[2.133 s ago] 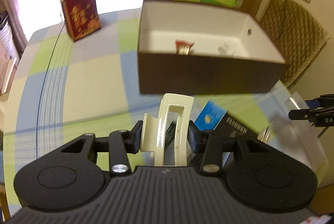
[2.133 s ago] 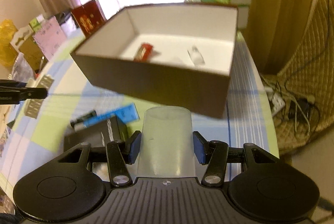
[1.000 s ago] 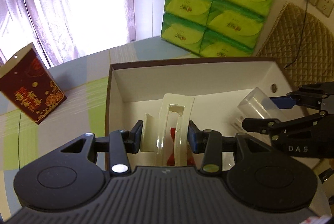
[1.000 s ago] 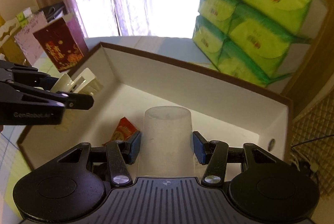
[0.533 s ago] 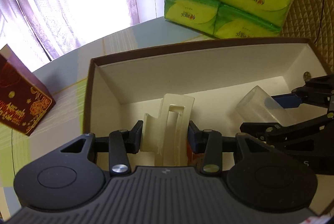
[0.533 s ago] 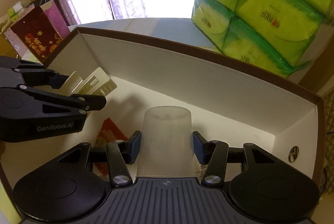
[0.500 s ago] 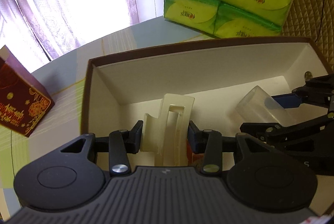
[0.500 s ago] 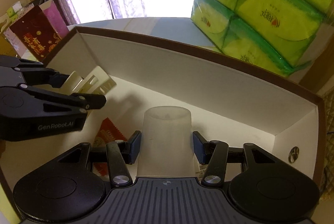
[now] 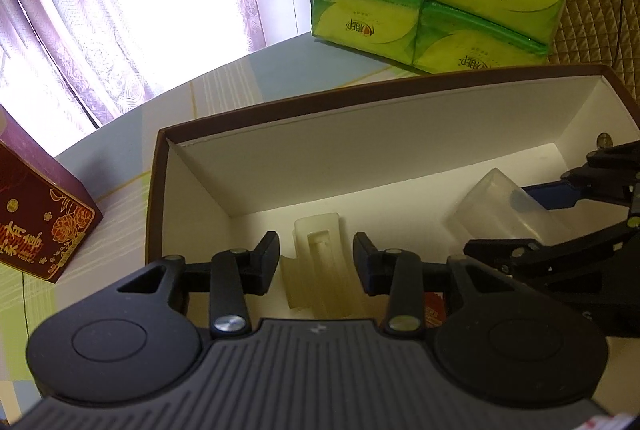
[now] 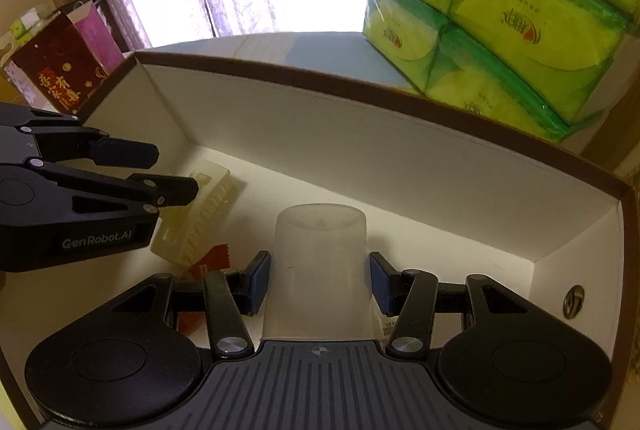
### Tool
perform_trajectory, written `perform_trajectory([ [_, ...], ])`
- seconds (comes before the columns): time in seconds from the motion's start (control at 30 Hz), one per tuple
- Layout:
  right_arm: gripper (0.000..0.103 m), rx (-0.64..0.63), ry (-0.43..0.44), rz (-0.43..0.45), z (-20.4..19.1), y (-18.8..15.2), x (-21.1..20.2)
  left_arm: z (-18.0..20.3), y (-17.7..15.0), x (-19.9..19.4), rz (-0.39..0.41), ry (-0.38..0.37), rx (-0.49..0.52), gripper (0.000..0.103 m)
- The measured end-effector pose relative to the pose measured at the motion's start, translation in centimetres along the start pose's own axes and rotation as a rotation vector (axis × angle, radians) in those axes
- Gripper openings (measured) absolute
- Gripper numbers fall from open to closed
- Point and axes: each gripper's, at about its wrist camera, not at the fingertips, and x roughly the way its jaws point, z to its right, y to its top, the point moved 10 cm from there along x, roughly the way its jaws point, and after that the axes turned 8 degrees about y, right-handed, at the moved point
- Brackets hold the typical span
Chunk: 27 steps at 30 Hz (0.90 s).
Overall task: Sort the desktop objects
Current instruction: 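Lower the clip and cup into the box and open both grippers, then withdraw both tools from the box back toward the remaining items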
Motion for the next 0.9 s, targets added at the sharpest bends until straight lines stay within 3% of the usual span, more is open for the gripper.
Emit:
perform_trajectory([
  [0.13,0.051,-0.028,0.018,0.051,-0.5,0.4,-0.9,-0.2,0.1,-0.7,0.006,-0.016,-0.02,0.038],
  [0.27,0.079,-0.041,0.017,0.105,-0.8,0.6,-2.2,-0.6,0.2,-1.9,0.027,-0.016,-0.036,0.046],
  [0.47,0.094,-0.068,0.015,0.159,-1.7,0.4,-5.5,-1.5,-0.1,-4.4,0.058,-0.017,-0.064,0.056],
  [0.7,0.101,-0.045,0.025,0.198,-2.5,-0.8,-8.8,-2.0,-1.0,-7.7,0.093,-0.011,-0.097,0.073],
  [0.9,0.101,-0.028,0.004,0.246,-3.3,-2.7,-11.8,-2.2,-2.4,-11.0,0.126,0.002,-0.131,0.079],
])
